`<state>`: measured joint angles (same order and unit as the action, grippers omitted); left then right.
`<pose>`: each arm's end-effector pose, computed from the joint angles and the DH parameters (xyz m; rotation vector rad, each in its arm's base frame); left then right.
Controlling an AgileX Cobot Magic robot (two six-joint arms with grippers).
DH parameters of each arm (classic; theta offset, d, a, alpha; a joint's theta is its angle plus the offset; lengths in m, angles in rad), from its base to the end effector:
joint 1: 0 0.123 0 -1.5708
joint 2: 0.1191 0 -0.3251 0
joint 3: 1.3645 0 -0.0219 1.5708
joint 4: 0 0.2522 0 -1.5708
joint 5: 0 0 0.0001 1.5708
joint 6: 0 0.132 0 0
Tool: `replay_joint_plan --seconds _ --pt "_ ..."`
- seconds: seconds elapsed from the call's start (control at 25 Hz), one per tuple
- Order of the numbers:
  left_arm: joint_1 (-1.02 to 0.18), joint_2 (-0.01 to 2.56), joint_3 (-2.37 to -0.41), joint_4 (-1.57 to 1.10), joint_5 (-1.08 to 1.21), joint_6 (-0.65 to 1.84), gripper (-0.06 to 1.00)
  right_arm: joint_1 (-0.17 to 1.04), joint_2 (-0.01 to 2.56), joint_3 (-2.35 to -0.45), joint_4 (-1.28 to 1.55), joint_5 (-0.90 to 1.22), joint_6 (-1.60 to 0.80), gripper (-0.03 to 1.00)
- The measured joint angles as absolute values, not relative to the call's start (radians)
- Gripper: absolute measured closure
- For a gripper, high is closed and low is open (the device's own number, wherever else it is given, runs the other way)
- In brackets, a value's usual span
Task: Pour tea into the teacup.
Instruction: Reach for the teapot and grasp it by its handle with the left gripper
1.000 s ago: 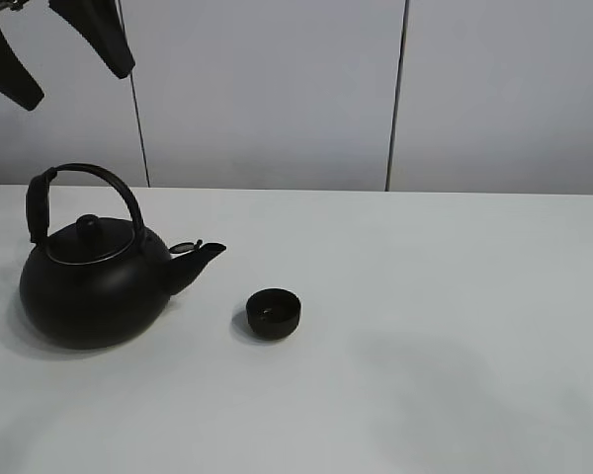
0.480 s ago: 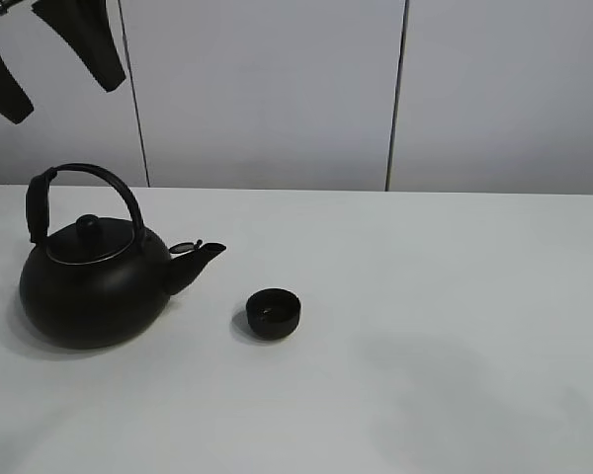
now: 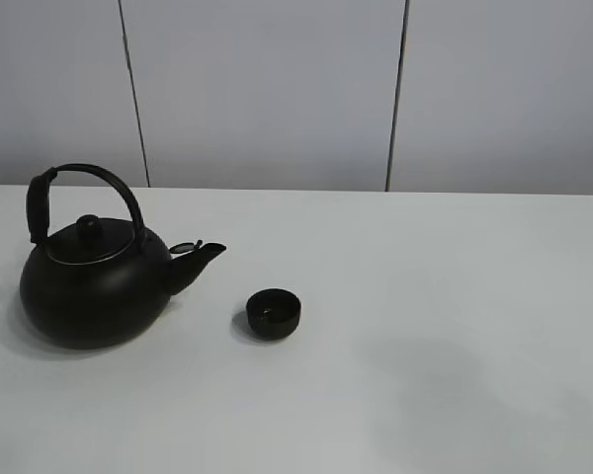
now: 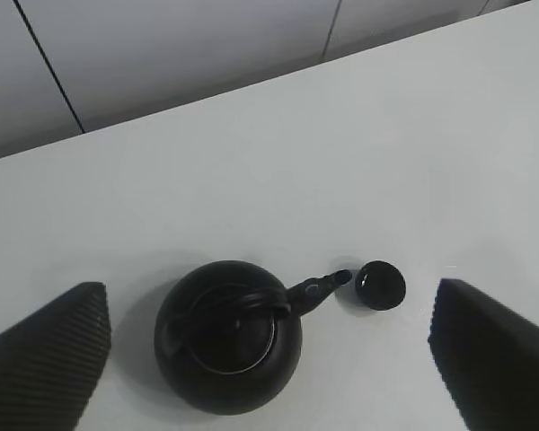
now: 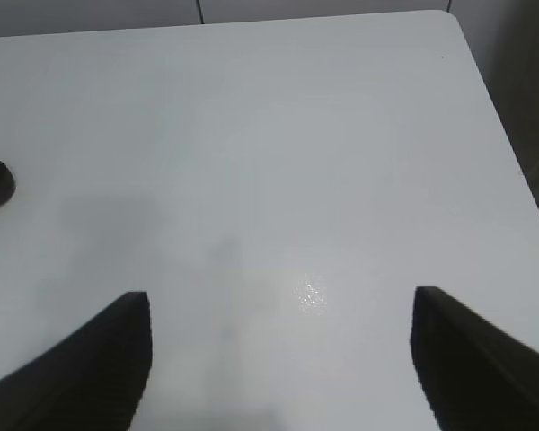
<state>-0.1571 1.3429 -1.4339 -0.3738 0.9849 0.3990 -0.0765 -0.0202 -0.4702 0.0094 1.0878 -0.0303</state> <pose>0.2890 -0.0865 0.4245 0.5452 2.2592 -0.3475 -0.0089 0.0018 0.2466 0.0475 2.0809 -0.0538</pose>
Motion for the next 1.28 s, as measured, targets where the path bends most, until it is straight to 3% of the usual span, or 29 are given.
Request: replay_joint_plan --seconds 0.12,0.44,0.6,0.92,1.28 --pt "-0.157 1.237 -1.189 -0.374 0.741 0.43 0.25 -0.076 -0.02 -0.47 0.009 1.088 -0.03 0.42" --pt "-0.157 1.042 -0.567 -0.403 -0.181 0.547 0.25 -0.076 -0.02 -0.47 0.009 1.085 -0.03 0.42" --pt "-0.157 1.043 -0.387 -0.33 -0.377 0.463 0.25 -0.076 -0.02 -0.47 0.009 1.085 -0.03 0.42" --pt "-0.157 1.198 -0.289 0.071 -0.723 0.027 0.25 -0.076 -0.02 -0.47 0.011 1.085 -0.03 0.42" --pt "-0.157 1.478 -0.289 0.112 -0.97 -0.046 0.25 -0.076 -0.02 -0.47 0.011 1.084 -0.03 0.42"
